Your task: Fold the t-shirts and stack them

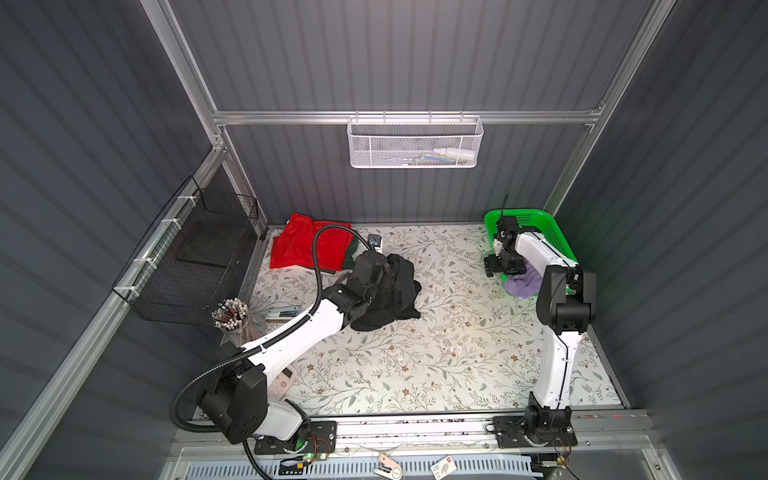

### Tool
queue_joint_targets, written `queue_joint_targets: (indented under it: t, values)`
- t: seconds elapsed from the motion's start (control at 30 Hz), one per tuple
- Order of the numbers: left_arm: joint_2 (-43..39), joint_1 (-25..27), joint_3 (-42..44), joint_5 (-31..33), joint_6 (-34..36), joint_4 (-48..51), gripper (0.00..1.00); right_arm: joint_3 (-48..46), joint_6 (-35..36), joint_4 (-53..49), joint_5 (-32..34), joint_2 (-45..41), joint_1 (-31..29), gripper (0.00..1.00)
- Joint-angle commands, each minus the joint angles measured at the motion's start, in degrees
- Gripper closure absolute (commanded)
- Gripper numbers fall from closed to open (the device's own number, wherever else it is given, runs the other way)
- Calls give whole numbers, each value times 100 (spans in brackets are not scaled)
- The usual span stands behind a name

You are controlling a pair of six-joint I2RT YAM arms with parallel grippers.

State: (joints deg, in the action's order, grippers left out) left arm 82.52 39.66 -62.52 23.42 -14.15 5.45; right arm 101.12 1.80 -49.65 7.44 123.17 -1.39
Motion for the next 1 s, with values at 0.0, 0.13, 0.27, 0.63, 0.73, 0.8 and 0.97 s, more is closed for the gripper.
queue_joint_targets:
  t: [0.0, 0.13, 0.27, 0.63, 0.73, 0.8, 0.97]
  values:
    - [-48, -2, -180, 165, 91, 145, 27, -320, 17, 124, -330, -629, -59, 1]
    - [-43, -15, -343, 520, 149, 387, 3, -577, -168, 237, -538, -1234, -179, 1]
    - [-164, -96, -593, 870, -298, 962, 0, -853, -535, 323, -759, -1776, -403, 1]
    - [-884, -90, -610, 510, -905, 2628, 0, -2085, -1792, 1279, -1877, -3077, -1008, 1]
    - [-1107, -88, -494, 184, -859, 2745, 0, -2450, -2160, 1744, -2426, -3373, -1045, 1]
    - [-1101, -88, -496, -79, -866, 2934, 0, -2716, -2420, 2054, -2789, -3493, -1078, 1]
    - [-927, -88, -259, -726, -1007, 3220, 0, -3448, -2905, 2700, -3075, -3583, -1337, 1]
